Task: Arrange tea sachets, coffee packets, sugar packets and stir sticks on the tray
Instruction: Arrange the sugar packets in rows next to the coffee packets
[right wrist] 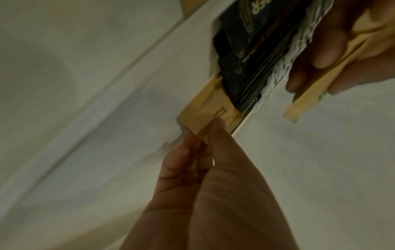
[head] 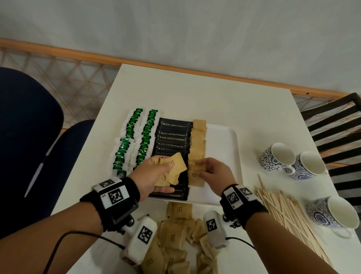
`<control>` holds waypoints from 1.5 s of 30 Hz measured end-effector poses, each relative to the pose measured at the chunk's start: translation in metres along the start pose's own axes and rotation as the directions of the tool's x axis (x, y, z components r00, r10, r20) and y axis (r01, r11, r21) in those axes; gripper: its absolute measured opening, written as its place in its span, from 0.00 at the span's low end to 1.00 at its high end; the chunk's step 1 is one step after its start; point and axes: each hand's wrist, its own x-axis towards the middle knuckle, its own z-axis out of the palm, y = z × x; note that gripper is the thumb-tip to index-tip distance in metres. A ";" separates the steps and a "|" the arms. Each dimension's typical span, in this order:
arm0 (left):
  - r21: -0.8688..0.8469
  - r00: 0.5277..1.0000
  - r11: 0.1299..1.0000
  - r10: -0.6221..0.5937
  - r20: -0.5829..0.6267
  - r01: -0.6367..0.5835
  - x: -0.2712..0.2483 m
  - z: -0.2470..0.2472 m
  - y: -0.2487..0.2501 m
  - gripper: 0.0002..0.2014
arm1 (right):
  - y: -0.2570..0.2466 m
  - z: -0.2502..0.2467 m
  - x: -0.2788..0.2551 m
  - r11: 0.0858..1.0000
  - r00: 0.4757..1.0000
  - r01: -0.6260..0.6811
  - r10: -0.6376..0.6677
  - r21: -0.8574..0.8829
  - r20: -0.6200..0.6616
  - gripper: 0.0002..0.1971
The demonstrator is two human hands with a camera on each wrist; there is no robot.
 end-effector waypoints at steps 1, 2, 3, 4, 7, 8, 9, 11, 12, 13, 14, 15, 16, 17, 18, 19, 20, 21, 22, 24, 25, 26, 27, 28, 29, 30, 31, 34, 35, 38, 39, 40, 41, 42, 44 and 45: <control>0.013 1.000 1.000 0.009 -0.008 -0.009 0.000 0.000 -0.001 0.07 | -0.001 0.000 0.001 1.000 1.000 0.018 -0.018 -0.014 -0.012 0.10; 0.023 1.000 1.000 0.015 -0.014 -0.015 0.001 0.000 -0.002 0.07 | -0.002 0.001 0.002 0.999 0.999 0.029 -0.029 -0.026 -0.018 0.10; 0.031 1.000 0.999 0.019 -0.018 -0.018 0.002 0.000 -0.002 0.08 | -0.002 0.002 0.003 0.999 0.999 0.034 -0.034 -0.033 -0.019 0.11; 0.038 1.000 0.999 0.019 -0.021 -0.019 0.002 0.000 -0.003 0.09 | -0.002 0.002 0.003 0.999 0.999 0.035 -0.036 -0.042 -0.020 0.12; 0.047 1.000 0.999 0.019 -0.022 -0.018 0.004 0.003 -0.004 0.10 | 0.000 0.002 0.003 0.997 0.999 0.033 -0.036 -0.073 -0.036 0.14; 0.051 1.000 0.999 0.021 -0.023 -0.020 0.004 0.004 -0.004 0.11 | 0.001 0.002 0.002 0.997 0.999 0.029 -0.032 -0.072 -0.044 0.15; 0.053 0.999 0.998 0.023 -0.023 -0.021 0.004 0.005 -0.004 0.11 | 0.001 0.002 0.002 0.998 0.998 0.024 -0.027 -0.064 -0.057 0.16; 0.052 1.000 0.998 0.023 -0.021 -0.022 0.005 0.007 -0.005 0.11 | 0.001 0.000 0.000 0.999 0.995 0.026 -0.030 -0.040 -0.100 0.16; 0.052 1.000 0.998 0.025 -0.017 -0.024 0.005 0.008 -0.005 0.10 | 0.000 0.000 -0.002 0.998 0.991 0.049 -0.052 -0.029 -0.125 0.13; 0.055 1.000 0.998 0.028 -0.013 -0.027 0.005 0.009 -0.005 0.10 | -0.003 0.000 -0.004 0.997 0.987 0.081 -0.082 -0.012 -0.142 0.10; 0.067 0.999 0.997 0.032 -0.011 -0.031 0.005 0.011 -0.005 0.10 | -0.006 0.000 -0.007 0.994 0.985 0.106 -0.102 0.022 -0.139 0.07; 0.088 0.999 0.995 0.036 -0.009 -0.035 0.005 0.012 -0.005 0.10 | -0.011 0.000 -0.011 0.990 0.988 0.118 -0.109 0.071 -0.112 0.05; 0.114 0.999 0.993 0.041 -0.007 -0.040 0.006 0.013 -0.005 0.10 | -0.016 0.000 -0.014 0.985 0.993 0.110 -0.102 0.131 -0.062 0.06; 0.137 0.999 0.990 0.046 -0.004 -0.045 0.006 0.015 -0.005 0.11 | -0.020 0.000 -0.017 0.979 0.996 0.085 -0.087 0.184 0.003 0.06; 0.152 0.999 0.987 0.050 0.000 -0.049 0.006 0.016 -0.005 0.11 | -0.023 0.000 -0.019 0.979 0.995 0.054 -0.069 0.198 0.067 0.06; 0.157 0.999 0.986 0.052 0.005 -0.052 0.005 0.017 -0.005 0.12 | -0.027 0.000 -0.020 0.981 0.991 0.029 -0.053 0.191 0.119 0.06; 0.156 0.998 0.986 0.054 0.011 -0.055 0.005 0.017 -0.006 0.13 | -0.029 0.001 -0.022 0.981 0.988 0.006 -0.036 0.196 0.150 0.05; 0.154 0.998 0.987 0.053 0.020 -0.055 0.004 0.018 -0.006 0.14 | -0.031 0.000 -0.023 0.971 0.987 -0.020 -0.018 0.240 0.158 0.04; 0.154 0.998 0.987 0.048 0.029 -0.052 0.004 0.020 -0.006 0.14 | -0.033 -0.001 -0.024 0.947 0.989 -0.053 0.006 0.316 0.147 0.02; 0.149 0.999 0.988 0.035 0.034 -0.039 0.002 0.021 -0.005 0.10 | -0.033 -0.007 -0.025 0.877 0.992 -0.108 0.067 0.468 0.103 0.00; 0.142 0.999 0.989 0.026 0.032 -0.030 0.001 0.021 -0.005 0.08 | -0.030 -0.011 -0.025 0.858 0.993 -0.119 0.089 0.499 0.083 0.01; 0.131 0.999 0.991 0.018 0.030 -0.022 0.001 0.020 -0.004 0.08 | -0.026 -0.015 -0.025 0.870 0.993 -0.121 0.099 0.478 0.072 0.02; 0.117 1.000 0.993 0.014 0.027 -0.017 0.001 0.018 -0.003 0.10 | -0.020 -0.020 -0.025 0.910 0.993 -0.114 0.096 0.400 0.065 0.03; 0.099 1.000 0.995 0.013 0.021 -0.015 0.001 0.016 -0.003 0.12 | -0.013 -0.023 -0.026 0.964 0.995 -0.093 0.079 0.251 0.066 0.03; 0.080 1.000 0.997 0.016 0.014 -0.017 0.001 0.014 -0.002 0.15 | -0.006 -0.026 -0.027 0.996 0.995 -0.063 0.057 0.062 0.086 0.04; 0.063 1.000 0.998 0.020 0.007 -0.020 0.001 0.011 -0.001 0.16 | 0.000 -0.028 -0.029 0.993 0.992 -0.027 0.041 -0.115 0.123 0.05; 0.048 1.000 0.999 0.024 0.000 -0.024 0.001 0.009 -0.001 0.16 | 0.005 -0.028 -0.031 0.971 0.986 0.005 0.035 -0.240 0.161 0.06; 0.013 0.999 0.999 0.033 -0.028 -0.033 0.002 0.007 0.000 0.16 | 0.012 -0.022 -0.035 0.948 0.979 0.029 0.036 -0.315 0.198 0.09; 0.001 0.999 0.999 0.033 -0.034 -0.033 0.002 0.007 0.000 0.16 | 0.012 -0.020 -0.036 0.946 0.981 0.029 0.034 -0.322 0.190 0.10; -0.008 0.999 1.000 0.029 -0.039 -0.029 0.001 0.006 -0.002 0.15 | 0.011 -0.014 -0.032 0.939 0.990 0.018 0.031 -0.344 0.136 0.11; -0.003 0.999 1.000 0.027 -0.041 -0.027 0.001 0.007 -0.002 0.14 | 0.010 -0.013 -0.029 0.939 0.993 0.013 0.027 -0.342 0.111 0.10; 0.001 0.999 1.000 0.026 -0.046 -0.026 0.001 0.007 -0.003 0.13 | 0.008 -0.013 -0.026 0.945 0.996 0.007 0.023 -0.327 0.088 0.08; 0.004 0.998 1.000 0.024 -0.049 -0.024 0.001 0.008 -0.003 0.12 | 0.007 -0.012 -0.024 0.953 0.997 0.001 0.021 -0.302 0.069 0.06; 0.005 0.998 1.000 0.022 -0.051 -0.022 0.002 0.009 -0.003 0.11 | 0.005 -0.011 -0.021 0.961 0.998 -0.005 0.021 -0.275 0.057 0.05; 0.010 0.998 1.000 0.018 -0.052 -0.018 0.002 0.011 -0.002 0.10 | 0.001 -0.010 -0.017 0.975 0.998 -0.014 0.026 -0.220 0.050 0.07; 0.013 0.999 1.000 0.015 -0.049 -0.014 0.003 0.013 -0.001 0.10 | 0.000 -0.010 -0.015 0.979 0.998 -0.014 0.025 -0.203 0.049 0.08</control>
